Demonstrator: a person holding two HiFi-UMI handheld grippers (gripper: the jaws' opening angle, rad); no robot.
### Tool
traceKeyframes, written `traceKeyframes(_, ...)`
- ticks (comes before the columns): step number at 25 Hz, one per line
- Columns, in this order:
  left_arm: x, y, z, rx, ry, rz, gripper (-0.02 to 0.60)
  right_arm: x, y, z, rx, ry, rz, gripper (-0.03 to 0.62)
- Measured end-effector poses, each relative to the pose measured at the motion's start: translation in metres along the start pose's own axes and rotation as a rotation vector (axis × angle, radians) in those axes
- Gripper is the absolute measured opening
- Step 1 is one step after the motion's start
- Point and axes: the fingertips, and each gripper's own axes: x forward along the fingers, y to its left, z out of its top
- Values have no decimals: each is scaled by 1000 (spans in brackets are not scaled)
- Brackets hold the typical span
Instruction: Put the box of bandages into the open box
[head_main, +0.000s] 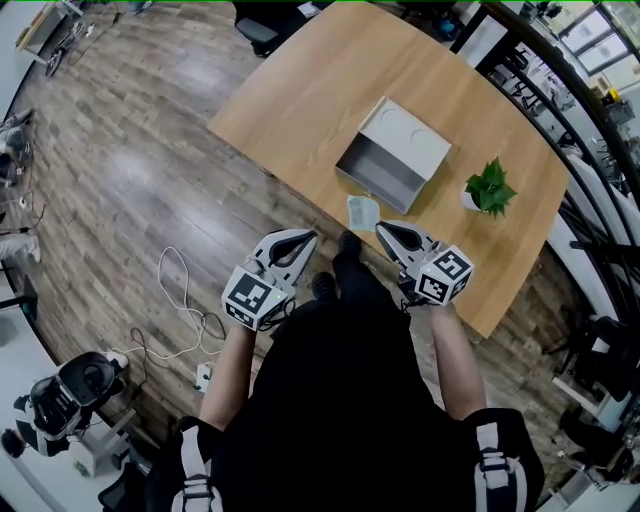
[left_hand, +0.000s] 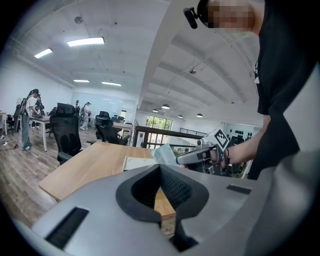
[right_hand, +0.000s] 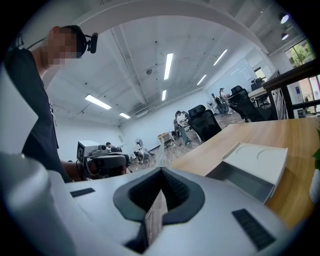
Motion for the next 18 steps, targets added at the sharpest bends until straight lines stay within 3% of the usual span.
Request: traceKeyframes(18,85,30,30,5,58,26,21,7,-91,22,37,49,22,25)
